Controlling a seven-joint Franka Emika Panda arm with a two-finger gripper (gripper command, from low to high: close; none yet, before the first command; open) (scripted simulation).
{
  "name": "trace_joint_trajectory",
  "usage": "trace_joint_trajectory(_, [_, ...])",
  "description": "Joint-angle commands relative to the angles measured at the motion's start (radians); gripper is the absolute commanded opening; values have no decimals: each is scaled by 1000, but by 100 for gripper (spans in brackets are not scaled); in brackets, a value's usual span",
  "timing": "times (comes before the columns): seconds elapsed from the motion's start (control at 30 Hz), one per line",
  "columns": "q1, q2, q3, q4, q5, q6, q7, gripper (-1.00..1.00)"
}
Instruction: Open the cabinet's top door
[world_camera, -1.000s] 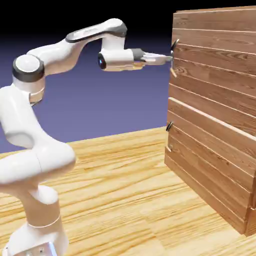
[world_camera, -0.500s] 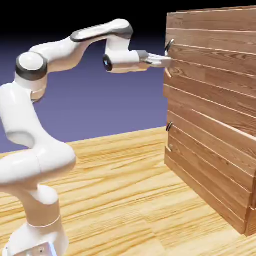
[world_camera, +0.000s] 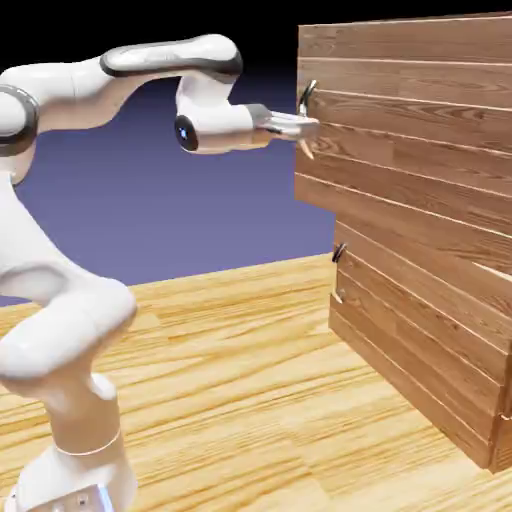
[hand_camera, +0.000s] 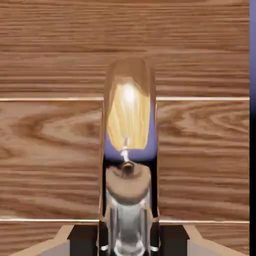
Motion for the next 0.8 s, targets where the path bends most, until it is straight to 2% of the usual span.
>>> trace_joint_trajectory(0.0, [37, 2, -27, -20, -9, -8, -2, -100])
trace_joint_trajectory(0.4, [471, -56, -368, -264, -241, -82, 94, -100])
trace_joint_trajectory(0.77, [870, -210, -692, -485, -546, -99, 232, -100])
